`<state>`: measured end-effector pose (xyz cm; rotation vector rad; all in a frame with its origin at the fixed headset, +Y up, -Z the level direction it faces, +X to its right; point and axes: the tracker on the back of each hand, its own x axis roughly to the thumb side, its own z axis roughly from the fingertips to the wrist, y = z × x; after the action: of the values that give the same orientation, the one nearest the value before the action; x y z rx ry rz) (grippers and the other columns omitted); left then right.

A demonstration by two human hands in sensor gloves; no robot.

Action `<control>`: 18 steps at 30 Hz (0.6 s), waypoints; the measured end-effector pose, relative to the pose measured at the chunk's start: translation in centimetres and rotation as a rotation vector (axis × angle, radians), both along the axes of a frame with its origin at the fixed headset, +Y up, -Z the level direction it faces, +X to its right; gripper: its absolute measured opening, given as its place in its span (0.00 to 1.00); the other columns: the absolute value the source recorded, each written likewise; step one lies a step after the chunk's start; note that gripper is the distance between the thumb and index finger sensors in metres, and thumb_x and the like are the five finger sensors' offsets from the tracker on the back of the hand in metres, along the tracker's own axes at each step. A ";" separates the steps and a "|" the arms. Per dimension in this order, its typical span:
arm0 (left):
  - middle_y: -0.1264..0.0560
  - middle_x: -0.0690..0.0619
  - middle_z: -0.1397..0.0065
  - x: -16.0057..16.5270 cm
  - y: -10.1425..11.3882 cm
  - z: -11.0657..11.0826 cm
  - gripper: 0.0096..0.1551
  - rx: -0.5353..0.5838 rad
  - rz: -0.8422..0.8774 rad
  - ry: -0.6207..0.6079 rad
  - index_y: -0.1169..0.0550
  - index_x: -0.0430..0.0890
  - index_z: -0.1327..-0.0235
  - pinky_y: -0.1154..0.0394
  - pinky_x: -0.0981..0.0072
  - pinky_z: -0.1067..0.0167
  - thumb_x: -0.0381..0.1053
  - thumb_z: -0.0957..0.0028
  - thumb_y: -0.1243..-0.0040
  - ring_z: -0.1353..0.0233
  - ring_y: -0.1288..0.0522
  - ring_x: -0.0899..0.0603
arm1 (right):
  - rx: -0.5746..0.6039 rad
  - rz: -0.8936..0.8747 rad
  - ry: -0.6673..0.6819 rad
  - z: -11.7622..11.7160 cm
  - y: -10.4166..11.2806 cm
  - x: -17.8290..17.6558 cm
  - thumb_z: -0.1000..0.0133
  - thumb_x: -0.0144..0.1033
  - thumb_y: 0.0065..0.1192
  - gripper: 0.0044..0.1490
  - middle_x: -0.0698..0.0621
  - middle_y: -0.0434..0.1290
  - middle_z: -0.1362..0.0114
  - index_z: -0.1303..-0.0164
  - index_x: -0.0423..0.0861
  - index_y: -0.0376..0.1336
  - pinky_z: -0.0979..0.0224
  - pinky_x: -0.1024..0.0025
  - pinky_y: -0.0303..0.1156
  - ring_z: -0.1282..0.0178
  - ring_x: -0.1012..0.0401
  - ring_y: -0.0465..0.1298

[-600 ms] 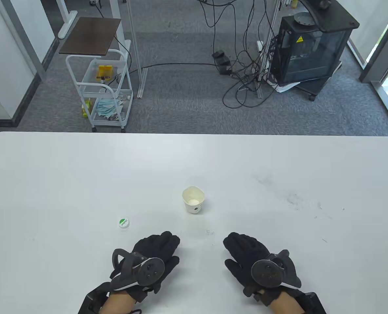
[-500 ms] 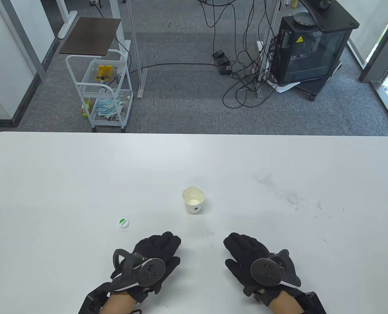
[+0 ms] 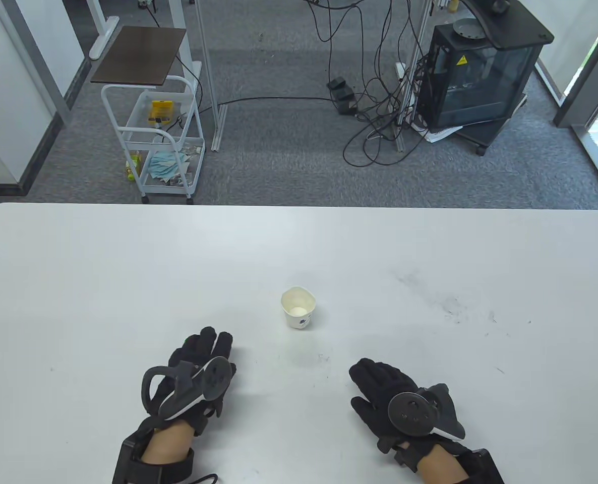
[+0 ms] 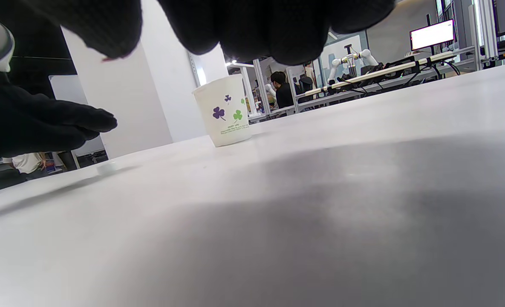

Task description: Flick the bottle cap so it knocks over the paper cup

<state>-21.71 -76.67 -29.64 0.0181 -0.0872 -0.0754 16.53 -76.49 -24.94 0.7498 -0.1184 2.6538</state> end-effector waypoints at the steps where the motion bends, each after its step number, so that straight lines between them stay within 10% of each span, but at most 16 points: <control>1: 0.43 0.46 0.13 -0.4 -0.2 -0.3 0.39 -0.018 0.004 0.024 0.38 0.61 0.22 0.32 0.43 0.28 0.67 0.48 0.44 0.19 0.40 0.32 | -0.004 0.000 0.000 0.0 0.0 0.0 0.42 0.51 0.63 0.40 0.41 0.63 0.21 0.22 0.45 0.59 0.25 0.42 0.61 0.24 0.41 0.66; 4: 0.54 0.42 0.12 -1.6 -1.3 -1.2 0.41 -0.139 0.003 0.105 0.44 0.62 0.19 0.40 0.39 0.25 0.67 0.46 0.48 0.18 0.50 0.27 | -0.020 0.002 -0.003 -0.2 -0.3 0.0 0.42 0.51 0.63 0.40 0.40 0.63 0.21 0.22 0.45 0.59 0.25 0.42 0.61 0.24 0.41 0.66; 10: 0.51 0.46 0.12 -2.8 -3.5 -2.3 0.38 -0.316 0.043 0.143 0.45 0.62 0.19 0.34 0.45 0.27 0.65 0.43 0.53 0.19 0.39 0.33 | -0.039 0.007 -0.003 -0.4 -0.6 0.1 0.42 0.51 0.63 0.39 0.40 0.64 0.21 0.23 0.45 0.59 0.26 0.42 0.62 0.25 0.41 0.67; 18: 0.39 0.44 0.18 -3.7 -3.0 -2.1 0.31 -0.254 0.036 0.220 0.36 0.63 0.23 0.27 0.59 0.35 0.57 0.41 0.44 0.30 0.31 0.43 | -0.040 -0.014 -0.002 -0.4 -0.5 0.2 0.42 0.51 0.63 0.39 0.40 0.64 0.21 0.23 0.45 0.59 0.26 0.42 0.62 0.25 0.41 0.68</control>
<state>-25.36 -79.69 -31.74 -0.2424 0.1242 -0.0295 16.75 -77.02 -25.38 0.7316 -0.0711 2.6356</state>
